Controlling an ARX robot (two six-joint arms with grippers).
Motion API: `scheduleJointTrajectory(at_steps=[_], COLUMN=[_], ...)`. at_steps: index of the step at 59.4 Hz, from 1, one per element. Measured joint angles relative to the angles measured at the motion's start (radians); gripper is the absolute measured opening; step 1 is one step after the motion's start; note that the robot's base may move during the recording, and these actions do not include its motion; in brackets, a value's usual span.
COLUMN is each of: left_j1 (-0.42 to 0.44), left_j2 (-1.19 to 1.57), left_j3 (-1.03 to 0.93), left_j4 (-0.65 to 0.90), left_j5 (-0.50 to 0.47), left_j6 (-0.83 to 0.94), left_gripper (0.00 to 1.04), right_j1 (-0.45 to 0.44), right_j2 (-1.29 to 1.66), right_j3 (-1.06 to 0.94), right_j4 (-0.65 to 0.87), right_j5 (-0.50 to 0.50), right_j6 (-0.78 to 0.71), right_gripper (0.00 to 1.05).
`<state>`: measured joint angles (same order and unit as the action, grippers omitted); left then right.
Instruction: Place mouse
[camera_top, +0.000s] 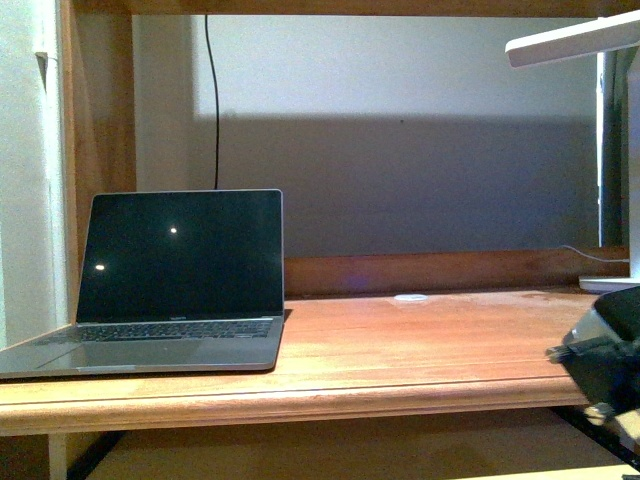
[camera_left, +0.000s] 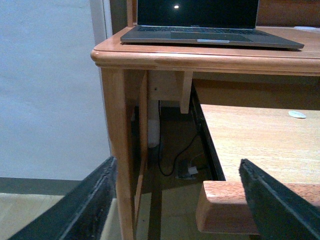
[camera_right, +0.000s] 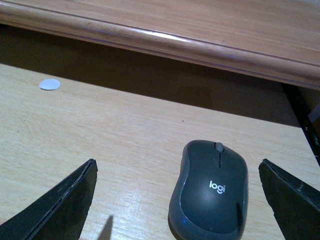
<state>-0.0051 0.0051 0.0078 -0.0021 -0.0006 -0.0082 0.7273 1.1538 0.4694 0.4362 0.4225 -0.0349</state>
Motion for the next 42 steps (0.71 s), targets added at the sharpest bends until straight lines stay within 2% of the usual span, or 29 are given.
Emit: scheduleJointTrajectory(at_steps=[6, 24, 42], left_j1=[0.0, 0.0, 0.0], left_j2=[0.0, 0.0, 0.0], left_j3=[0.0, 0.0, 0.0], left_j4=[0.0, 0.0, 0.0], left_j5=[0.0, 0.0, 0.0], left_j6=[0.001, 0.002, 0.002], left_gripper=[0.99, 0.97, 0.97], right_j1=[-0.036, -0.163, -0.203], right_j2=[0.048, 0.156, 0.183], right_j3=[0.05, 0.149, 0.196], right_j4=[-0.06, -0.221, -0.323], right_j5=[-0.008, 0.04, 0.057], right_j6=[0.022, 0.05, 0.069], right_gripper=[0.97, 0.97, 0.97])
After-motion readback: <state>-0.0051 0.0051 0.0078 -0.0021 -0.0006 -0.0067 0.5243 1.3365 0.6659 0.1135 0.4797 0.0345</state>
